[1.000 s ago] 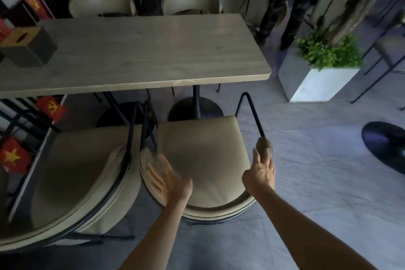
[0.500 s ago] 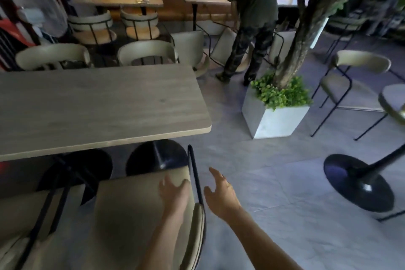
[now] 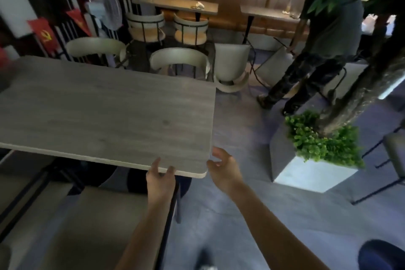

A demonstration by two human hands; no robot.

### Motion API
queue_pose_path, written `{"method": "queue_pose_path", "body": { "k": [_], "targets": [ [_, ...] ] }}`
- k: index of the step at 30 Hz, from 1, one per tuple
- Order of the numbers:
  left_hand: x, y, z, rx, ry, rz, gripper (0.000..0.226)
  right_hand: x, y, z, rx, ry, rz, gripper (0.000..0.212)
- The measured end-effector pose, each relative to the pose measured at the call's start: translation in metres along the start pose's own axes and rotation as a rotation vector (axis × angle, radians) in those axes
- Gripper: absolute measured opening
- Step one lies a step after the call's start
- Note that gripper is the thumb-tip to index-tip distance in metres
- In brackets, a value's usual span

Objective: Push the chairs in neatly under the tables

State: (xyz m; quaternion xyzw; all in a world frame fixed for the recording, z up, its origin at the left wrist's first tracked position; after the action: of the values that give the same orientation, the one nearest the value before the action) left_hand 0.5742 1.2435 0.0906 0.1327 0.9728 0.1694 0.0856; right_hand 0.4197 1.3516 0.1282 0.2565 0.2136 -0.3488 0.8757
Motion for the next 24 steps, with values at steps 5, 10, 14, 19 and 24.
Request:
{"method": "queue_pose_path", "body": {
  "k": [5, 10, 14, 19, 24],
  "targets": [
    [0.051, -0.077, -0.034, -0.010, -0.006, -0.104, 0.054, -0.015, -0.115, 0.050, -0.164, 0.185, 0.050, 0.050],
    [0.112, -0.161, -0.081, 0.082, -0.093, -0.148, 0.052, -0.036, -0.221, 0.098, -0.236, 0.230, 0.162, 0.053],
    [0.152, -0.203, -0.116, 0.120, -0.067, -0.206, 0.066, -0.049, -0.290, 0.125, -0.303, 0.206, 0.192, 0.053],
    [0.196, -0.267, -0.134, 0.097, 0.031, -0.307, 0.065, -0.057, -0.385, 0.145, -0.378, 0.205, 0.286, 0.052],
    [0.254, -0.330, -0.162, 0.041, 0.099, -0.386, 0.054, -0.078, -0.494, 0.158, -0.422, 0.216, 0.373, 0.052]
  ]
}}
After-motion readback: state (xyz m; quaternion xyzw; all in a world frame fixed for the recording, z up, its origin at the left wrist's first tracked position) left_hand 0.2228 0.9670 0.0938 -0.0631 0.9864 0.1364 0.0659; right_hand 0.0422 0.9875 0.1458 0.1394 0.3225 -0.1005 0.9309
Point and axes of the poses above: each hand's wrist, its own y-axis away from the middle knuckle, its own x-axis out of the palm, z = x × y, the point moved 7 cm from there along -y, towards the middle knuckle, and after that the axes turned 4 degrees about y, right-handed, at the moved point
